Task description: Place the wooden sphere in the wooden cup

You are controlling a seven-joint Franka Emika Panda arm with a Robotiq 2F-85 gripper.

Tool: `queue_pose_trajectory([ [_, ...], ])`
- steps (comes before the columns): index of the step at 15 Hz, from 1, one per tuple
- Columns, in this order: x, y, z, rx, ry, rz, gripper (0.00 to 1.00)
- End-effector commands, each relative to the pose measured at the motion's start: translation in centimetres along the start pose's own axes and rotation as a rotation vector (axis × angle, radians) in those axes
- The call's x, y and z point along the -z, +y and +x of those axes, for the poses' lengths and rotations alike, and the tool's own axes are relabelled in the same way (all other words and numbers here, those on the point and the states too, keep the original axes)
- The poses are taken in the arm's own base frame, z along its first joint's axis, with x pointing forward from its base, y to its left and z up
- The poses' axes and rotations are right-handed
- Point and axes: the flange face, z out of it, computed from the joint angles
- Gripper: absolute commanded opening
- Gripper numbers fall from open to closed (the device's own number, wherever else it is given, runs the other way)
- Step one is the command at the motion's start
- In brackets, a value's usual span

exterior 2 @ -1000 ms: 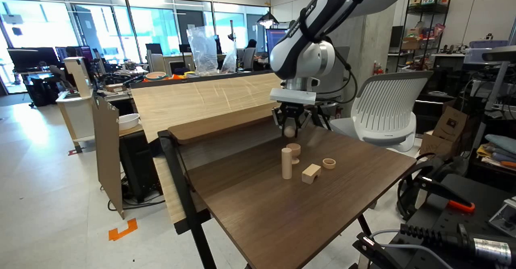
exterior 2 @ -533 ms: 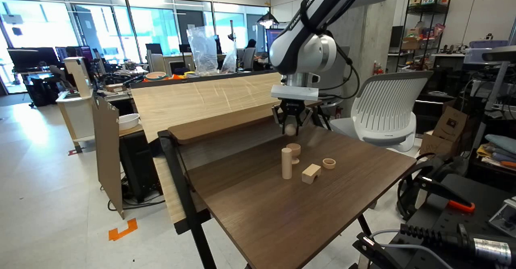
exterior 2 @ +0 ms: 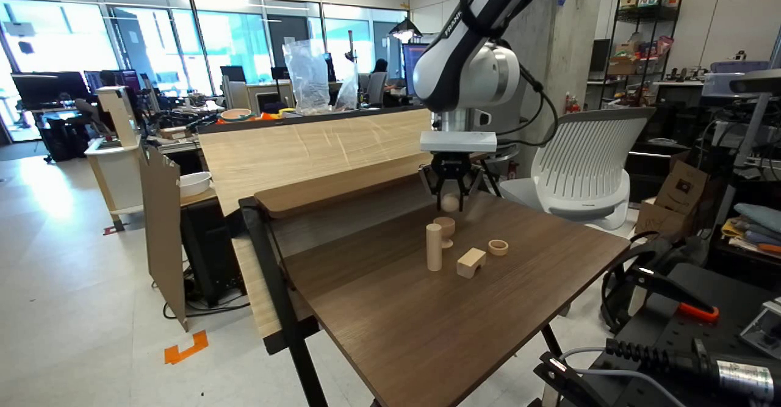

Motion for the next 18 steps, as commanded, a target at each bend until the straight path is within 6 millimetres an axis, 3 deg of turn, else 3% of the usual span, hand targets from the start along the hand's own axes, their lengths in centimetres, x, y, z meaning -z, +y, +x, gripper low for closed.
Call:
queue_pose_trajectory([
  [1, 1.2, 0.9, -2.1, 0.045, 0.008, -0.025, 0.21],
  [7, 0.9, 0.6, -3.2, 0.063, 0.009, -0.041, 0.21],
  [18, 0.7, -0.3, -3.1, 0.063, 0.014, -0.039, 0.21],
])
